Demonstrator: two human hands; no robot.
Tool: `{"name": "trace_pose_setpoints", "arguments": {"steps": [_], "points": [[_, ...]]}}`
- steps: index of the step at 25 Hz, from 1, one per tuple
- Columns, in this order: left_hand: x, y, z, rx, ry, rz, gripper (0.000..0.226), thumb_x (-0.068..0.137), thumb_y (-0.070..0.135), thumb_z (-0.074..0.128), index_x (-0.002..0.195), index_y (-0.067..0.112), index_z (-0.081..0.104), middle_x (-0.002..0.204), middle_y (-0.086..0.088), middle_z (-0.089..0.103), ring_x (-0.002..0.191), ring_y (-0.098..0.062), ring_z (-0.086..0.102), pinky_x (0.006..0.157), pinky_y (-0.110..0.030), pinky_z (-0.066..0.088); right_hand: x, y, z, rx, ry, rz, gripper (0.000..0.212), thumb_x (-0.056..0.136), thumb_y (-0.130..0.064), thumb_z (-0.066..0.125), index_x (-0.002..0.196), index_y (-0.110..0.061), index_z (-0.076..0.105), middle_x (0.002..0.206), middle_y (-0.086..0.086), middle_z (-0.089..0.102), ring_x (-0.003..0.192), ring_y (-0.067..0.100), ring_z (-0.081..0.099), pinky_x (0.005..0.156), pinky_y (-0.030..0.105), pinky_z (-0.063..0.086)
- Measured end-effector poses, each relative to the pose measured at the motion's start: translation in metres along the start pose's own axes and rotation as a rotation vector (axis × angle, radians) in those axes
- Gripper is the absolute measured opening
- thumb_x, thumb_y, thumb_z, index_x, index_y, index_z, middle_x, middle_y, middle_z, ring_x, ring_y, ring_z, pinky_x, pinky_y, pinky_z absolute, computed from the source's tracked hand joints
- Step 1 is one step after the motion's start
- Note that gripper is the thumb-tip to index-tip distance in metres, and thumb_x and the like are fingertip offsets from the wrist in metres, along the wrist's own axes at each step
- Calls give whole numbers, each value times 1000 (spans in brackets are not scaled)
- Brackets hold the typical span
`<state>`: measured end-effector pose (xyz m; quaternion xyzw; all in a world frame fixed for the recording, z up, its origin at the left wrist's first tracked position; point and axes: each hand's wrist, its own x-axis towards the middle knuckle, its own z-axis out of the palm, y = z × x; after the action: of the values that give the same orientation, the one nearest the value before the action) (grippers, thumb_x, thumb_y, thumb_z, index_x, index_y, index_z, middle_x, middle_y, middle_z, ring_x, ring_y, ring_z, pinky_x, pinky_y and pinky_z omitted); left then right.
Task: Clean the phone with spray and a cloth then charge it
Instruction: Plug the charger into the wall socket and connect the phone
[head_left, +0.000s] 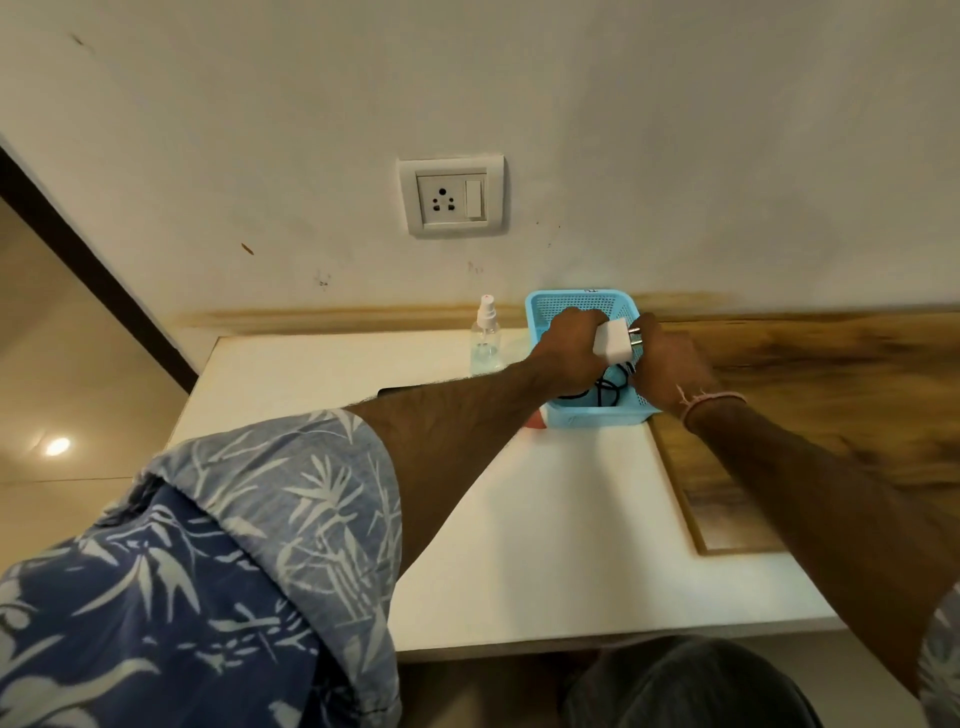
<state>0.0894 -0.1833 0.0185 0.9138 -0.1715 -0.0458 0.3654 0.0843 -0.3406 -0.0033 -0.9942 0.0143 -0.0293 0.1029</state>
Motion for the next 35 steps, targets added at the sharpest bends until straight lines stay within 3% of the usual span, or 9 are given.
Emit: {"name": "trace_pose_setpoints", "arguments": {"steps": [5,10,15,18,21,25,28,30,35], "points": [[-15,9,-34,-256,215,-13,51,81,8,76,129,5,61,123,-13,66,111,-28,60,86,-30,47,2,-7,-20,228,-77,9,77,63,-18,85,131,-17,49,120,11,62,107,30,58,86,32,46],[-36,28,-81,-631,267,-70,52,86,3,72,135,7,57,127,-11,64,114,-30,62,96,-48,53,-12,-40,-40,467,-288,-108,88,62,-8,87,137,-22,44,123,7,57,110,27,57,96,44,50],[-71,56,-129,-980,258,-67,45,92,-3,62,136,3,53,113,-15,67,100,-28,69,92,-55,56,-20,-63,-45,630,-48,-49,44,73,-11,81,114,-12,62,114,8,63,100,24,60,85,32,49],[-93,72,-163,-1168,274,-30,34,96,-6,55,129,-2,53,94,-12,67,97,-30,68,93,-59,53,-21,-63,-47,560,48,-3,22,83,-14,72,104,-9,70,105,16,69,95,32,65,81,32,52],[-117,87,-197,-1304,307,15,37,95,-13,48,132,-14,46,77,-6,62,93,-33,66,94,-62,52,-18,-59,-56,404,35,88,22,91,-24,61,100,-8,72,102,15,71,97,32,65,75,26,43],[-156,95,-237,-1364,328,135,11,98,-7,47,95,-1,56,95,-18,57,92,-33,63,94,-62,51,-23,-46,-73,525,-166,269,40,93,-43,53,97,-6,69,87,14,65,70,28,59,56,29,45],[-180,83,-255,-1345,367,173,17,98,-4,49,114,-7,53,109,-22,53,94,-32,63,95,-60,52,-36,-44,-84,767,-332,386,58,95,-57,39,100,-6,66,91,14,65,73,31,64,69,37,56],[-193,71,-257,-1283,397,156,31,98,-3,50,128,-10,49,113,-21,55,96,-30,64,94,-57,54,-37,-52,-98,793,-291,322,62,98,-54,36,98,0,66,91,21,70,79,35,70,74,41,58],[-210,39,-237,-1175,470,57,37,98,-2,52,135,-4,49,114,-20,59,97,-30,67,91,-56,56,-46,-90,-169,652,22,45,53,99,-44,45,78,-2,70,63,8,72,47,20,67,41,22,49]]}}
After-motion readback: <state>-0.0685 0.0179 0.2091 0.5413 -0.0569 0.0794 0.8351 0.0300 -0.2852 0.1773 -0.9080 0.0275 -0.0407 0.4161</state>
